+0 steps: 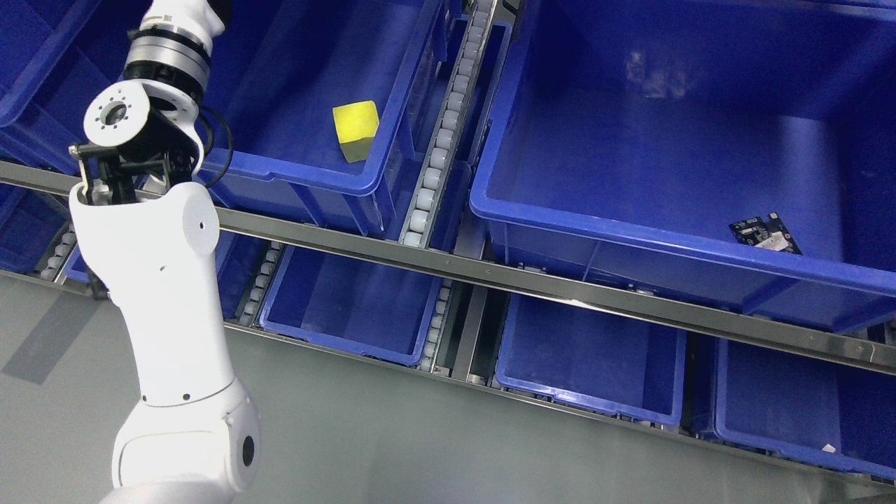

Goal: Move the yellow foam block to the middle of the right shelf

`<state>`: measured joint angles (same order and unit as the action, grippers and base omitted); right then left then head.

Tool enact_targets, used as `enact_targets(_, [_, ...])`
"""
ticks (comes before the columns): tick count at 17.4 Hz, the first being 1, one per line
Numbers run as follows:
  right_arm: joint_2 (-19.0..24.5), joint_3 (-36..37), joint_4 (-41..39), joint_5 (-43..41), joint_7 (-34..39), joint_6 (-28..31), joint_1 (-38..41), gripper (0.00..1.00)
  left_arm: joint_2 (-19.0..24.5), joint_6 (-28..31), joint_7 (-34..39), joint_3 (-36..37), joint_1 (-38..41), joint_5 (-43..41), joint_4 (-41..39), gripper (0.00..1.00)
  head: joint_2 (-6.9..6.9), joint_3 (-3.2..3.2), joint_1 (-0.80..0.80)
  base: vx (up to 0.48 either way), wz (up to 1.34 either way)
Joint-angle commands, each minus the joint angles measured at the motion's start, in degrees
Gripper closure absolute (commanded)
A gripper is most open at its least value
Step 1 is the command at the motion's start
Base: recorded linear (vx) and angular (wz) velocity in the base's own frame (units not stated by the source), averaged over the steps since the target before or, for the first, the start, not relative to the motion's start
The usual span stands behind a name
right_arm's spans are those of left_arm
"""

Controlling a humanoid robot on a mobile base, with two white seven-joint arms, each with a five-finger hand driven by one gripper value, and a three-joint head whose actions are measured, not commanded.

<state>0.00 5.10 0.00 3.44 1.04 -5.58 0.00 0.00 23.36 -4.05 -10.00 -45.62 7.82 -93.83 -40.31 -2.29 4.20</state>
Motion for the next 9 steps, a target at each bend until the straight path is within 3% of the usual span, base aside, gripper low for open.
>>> enact_targets(1, [-1.0, 0.0, -1.0, -3.4, 0.0, 0.0, -0.2, 0.0, 1.0, -12.4, -0.3, 3.6, 2.3, -0.5, 0.1, 0.0, 0.0, 0.0, 0.0, 0.0, 0.0])
enact_targets(4, [-1.0, 0.0, -1.0, -3.4, 0.0, 0.0, -0.1, 0.0, 1.0, -16.1, -1.7, 4.0, 8.4, -0.5, -4.2, 0.0, 0.0, 0.0, 0.0, 0.0, 0.0])
enact_targets(7, [-1.0, 0.0, -1.0, -3.4, 0.0, 0.0, -0.2, 0.0, 1.0, -26.8, -5.3, 4.0, 16.0, -0.5, -4.7, 0.0, 0.0, 0.0, 0.0, 0.0, 0.0])
enact_targets(9, [-1.0, 0.0, -1.0, -3.4, 0.0, 0.0, -0.2, 0.0, 1.2, -29.3, -6.5, 3.9, 19.7, -0.5, -4.8, 0.0, 0.0, 0.0, 0.0, 0.0, 0.0])
